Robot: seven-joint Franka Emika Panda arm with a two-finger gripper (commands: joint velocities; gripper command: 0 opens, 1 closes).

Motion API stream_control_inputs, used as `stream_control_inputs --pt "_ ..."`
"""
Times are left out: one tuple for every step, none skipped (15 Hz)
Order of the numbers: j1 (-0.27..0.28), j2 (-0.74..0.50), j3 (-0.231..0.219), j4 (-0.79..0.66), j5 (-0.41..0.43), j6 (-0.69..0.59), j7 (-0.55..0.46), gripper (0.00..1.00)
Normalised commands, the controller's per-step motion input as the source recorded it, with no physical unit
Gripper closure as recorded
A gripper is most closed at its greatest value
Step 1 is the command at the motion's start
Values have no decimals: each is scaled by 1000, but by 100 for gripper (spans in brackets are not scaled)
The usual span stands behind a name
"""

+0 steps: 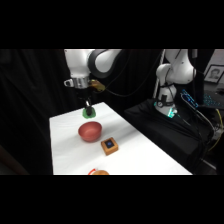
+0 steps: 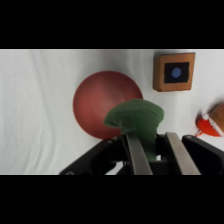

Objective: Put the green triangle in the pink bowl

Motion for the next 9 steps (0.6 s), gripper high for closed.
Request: stream_control_inputs --pt "-78 261 22 269 198 12 -164 93" --pt "-76 263 25 263 189 18 -153 93" --pt "-75 254 27 251 179 32 -145 93" --pt "-78 240 32 239 173 37 -145 93" --pt "-78 229 34 229 163 41 -139 93" --pt "-82 220 39 220 162 44 -145 93" --pt "-82 215 40 212 154 53 -138 93" --pt "-77 213 37 206 141 65 -120 93" --pt "-78 212 38 202 137 75 -115 93"
